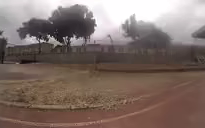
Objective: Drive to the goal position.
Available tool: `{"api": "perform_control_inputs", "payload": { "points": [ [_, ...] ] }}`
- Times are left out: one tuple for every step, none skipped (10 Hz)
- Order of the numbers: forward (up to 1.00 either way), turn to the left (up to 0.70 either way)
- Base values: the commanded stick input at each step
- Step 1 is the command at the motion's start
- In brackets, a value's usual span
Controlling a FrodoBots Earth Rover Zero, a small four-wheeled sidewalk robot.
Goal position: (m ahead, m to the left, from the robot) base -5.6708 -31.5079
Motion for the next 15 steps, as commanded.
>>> {"api": "perform_control_inputs", "payload": {
  "points": [
    [0.00,-0.45],
    [0.00,-0.45],
    [0.00,-0.45],
    [0.00,-0.45],
    [0.00,-0.45],
    [0.00,-0.45],
    [0.00,-0.45],
    [0.00,-0.45],
    [0.00,-0.45],
    [0.00,-0.45],
    [0.00,-0.45],
    [0.00,-0.45],
    [0.00,-0.45],
    [0.00,0.00],
    [0.00,0.00]
  ]
}}
